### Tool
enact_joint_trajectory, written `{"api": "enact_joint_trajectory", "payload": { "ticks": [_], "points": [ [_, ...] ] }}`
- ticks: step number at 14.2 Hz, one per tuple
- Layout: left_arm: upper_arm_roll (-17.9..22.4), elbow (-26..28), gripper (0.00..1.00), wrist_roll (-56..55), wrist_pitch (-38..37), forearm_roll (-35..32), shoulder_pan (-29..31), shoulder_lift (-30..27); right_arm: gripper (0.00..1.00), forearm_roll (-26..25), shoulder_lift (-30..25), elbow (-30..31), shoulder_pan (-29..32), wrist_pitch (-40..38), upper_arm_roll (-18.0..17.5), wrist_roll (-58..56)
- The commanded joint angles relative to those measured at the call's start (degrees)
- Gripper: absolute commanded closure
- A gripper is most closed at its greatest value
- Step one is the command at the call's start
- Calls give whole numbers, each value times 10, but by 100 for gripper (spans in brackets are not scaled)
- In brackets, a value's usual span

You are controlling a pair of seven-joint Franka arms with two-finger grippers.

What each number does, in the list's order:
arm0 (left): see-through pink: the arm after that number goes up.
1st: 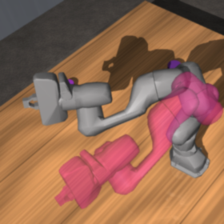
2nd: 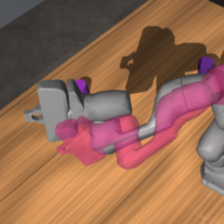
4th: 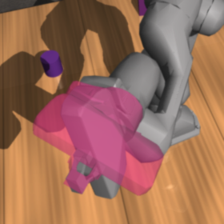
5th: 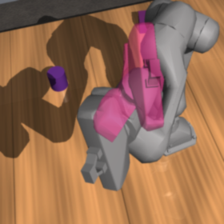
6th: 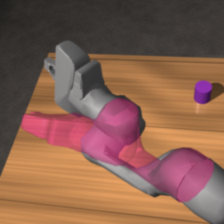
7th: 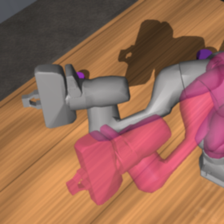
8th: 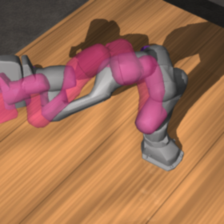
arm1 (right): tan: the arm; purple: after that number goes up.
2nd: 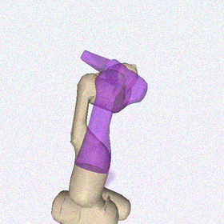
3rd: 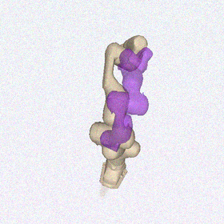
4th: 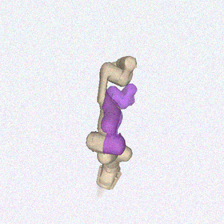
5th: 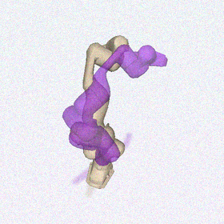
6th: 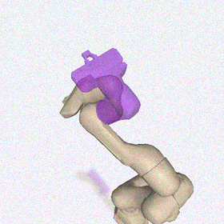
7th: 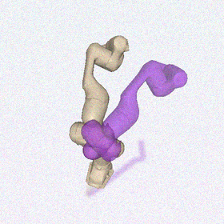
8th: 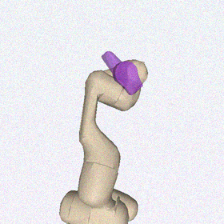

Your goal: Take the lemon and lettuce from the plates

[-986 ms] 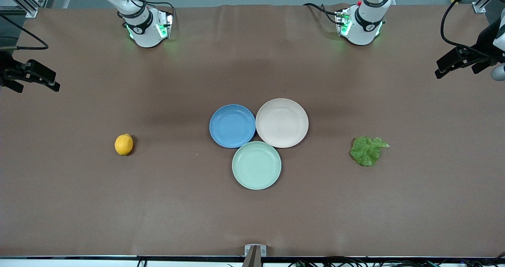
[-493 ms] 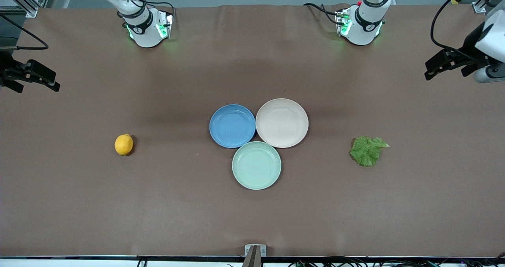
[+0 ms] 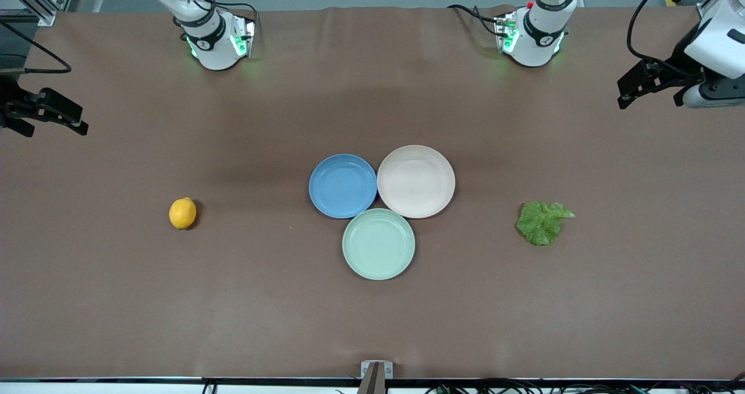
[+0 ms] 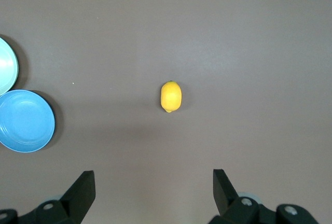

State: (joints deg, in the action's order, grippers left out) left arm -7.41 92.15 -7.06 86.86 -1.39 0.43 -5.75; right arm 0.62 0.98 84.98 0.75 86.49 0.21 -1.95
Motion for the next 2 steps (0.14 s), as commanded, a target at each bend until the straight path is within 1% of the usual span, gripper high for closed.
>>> {"api": "enact_joint_trajectory", "payload": {
  "ticks": [1, 2],
  "points": [
    [0, 9, 0, 19, 3, -5, 7, -10, 0, -2, 7, -12, 5, -3, -4, -5],
    [0, 8, 0, 20, 3, -5, 7, -10, 0, -2, 7, -12, 5, -3, -4, -5]
  ]
}}
